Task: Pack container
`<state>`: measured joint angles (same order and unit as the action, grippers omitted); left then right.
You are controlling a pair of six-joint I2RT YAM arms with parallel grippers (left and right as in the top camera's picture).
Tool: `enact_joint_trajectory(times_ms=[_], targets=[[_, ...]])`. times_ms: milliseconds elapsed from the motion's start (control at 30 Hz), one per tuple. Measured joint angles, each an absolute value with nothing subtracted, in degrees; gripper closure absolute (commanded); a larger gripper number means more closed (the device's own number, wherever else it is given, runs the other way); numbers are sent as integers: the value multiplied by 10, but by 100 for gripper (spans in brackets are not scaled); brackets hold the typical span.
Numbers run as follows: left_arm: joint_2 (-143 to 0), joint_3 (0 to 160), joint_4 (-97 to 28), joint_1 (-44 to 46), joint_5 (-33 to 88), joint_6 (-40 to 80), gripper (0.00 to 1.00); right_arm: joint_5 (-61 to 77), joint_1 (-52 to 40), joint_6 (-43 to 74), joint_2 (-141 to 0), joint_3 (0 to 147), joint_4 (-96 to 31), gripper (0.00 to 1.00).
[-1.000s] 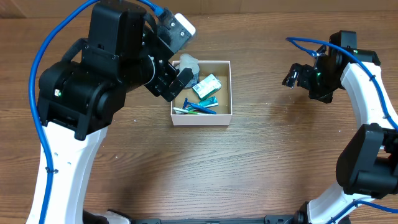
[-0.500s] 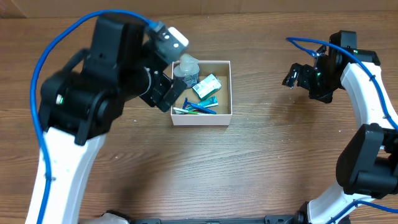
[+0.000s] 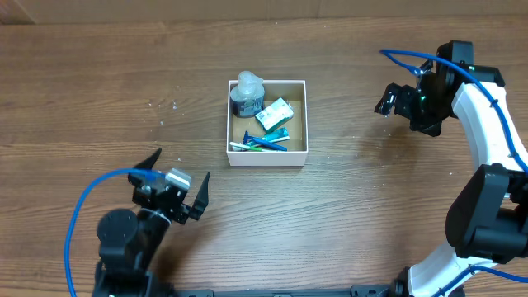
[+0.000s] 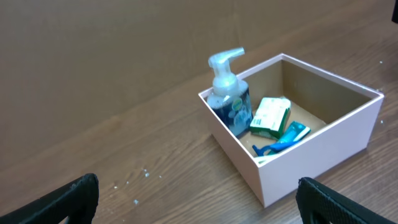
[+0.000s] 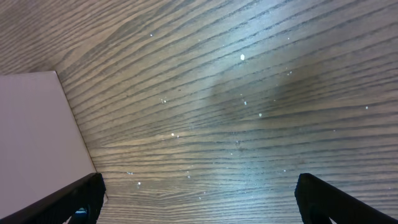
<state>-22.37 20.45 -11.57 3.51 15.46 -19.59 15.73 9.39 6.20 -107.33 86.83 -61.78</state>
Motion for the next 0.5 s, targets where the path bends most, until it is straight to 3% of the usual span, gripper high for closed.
enact_joint_trajectory(times_ms=[300,500], targets=[[-51,75,-85,22,152,-196,0,157,94,62,-1073,868,-617,0],[-10,31,-59,14,152,-196,0,157,94,62,-1073,868,-617,0]])
